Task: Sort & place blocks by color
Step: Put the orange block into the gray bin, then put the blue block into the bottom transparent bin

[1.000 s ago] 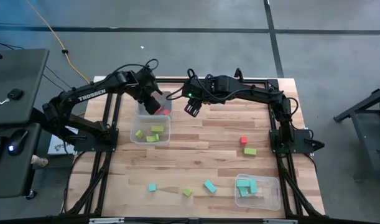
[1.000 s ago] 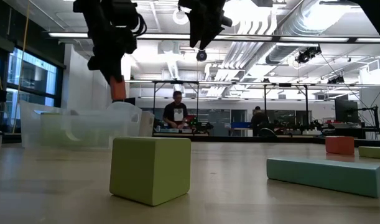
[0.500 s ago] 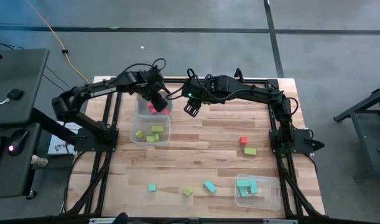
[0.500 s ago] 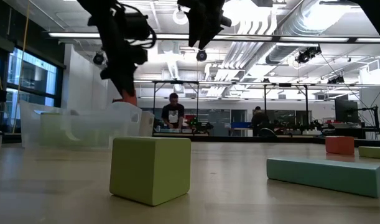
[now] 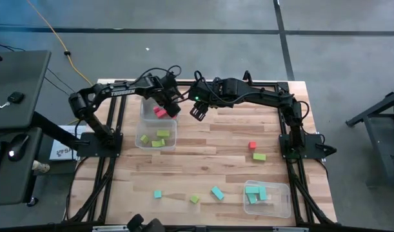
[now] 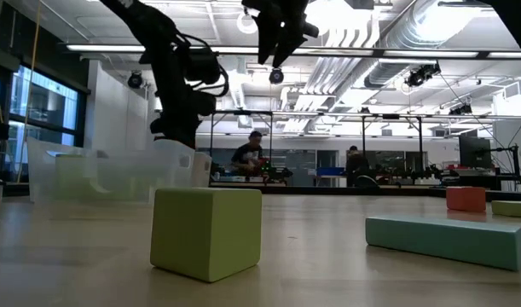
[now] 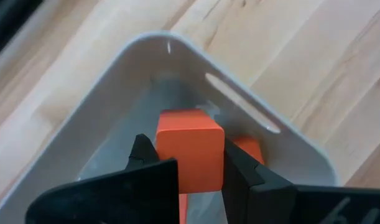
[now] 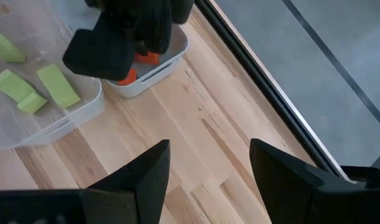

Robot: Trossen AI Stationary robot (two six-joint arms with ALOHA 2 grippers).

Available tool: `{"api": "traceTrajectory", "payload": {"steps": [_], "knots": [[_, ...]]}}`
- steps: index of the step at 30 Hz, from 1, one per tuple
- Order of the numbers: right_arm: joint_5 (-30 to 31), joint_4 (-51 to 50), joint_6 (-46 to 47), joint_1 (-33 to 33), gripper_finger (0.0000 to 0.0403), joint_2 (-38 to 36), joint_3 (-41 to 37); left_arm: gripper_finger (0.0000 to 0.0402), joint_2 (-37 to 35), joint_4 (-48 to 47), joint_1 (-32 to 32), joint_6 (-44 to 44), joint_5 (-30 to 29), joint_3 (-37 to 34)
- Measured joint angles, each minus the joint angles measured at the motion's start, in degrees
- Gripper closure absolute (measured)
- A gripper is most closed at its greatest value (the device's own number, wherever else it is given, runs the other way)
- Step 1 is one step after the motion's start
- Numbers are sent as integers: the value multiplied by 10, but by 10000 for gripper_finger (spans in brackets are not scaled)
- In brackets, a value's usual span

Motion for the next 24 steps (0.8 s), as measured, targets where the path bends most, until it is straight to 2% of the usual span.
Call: {"api": "traceTrajectory", "payload": {"steps": [11, 17, 24], "knots": [[-7, -2, 7, 0, 192, 0, 0, 342, 24, 8, 0, 0, -2, 0], [-50, -25, 58, 0, 192, 0, 0, 307, 24, 5, 2, 28, 1, 0], [-131, -60, 115, 2, 192, 0, 0, 253, 24, -13, 2, 40, 2, 0]]}}
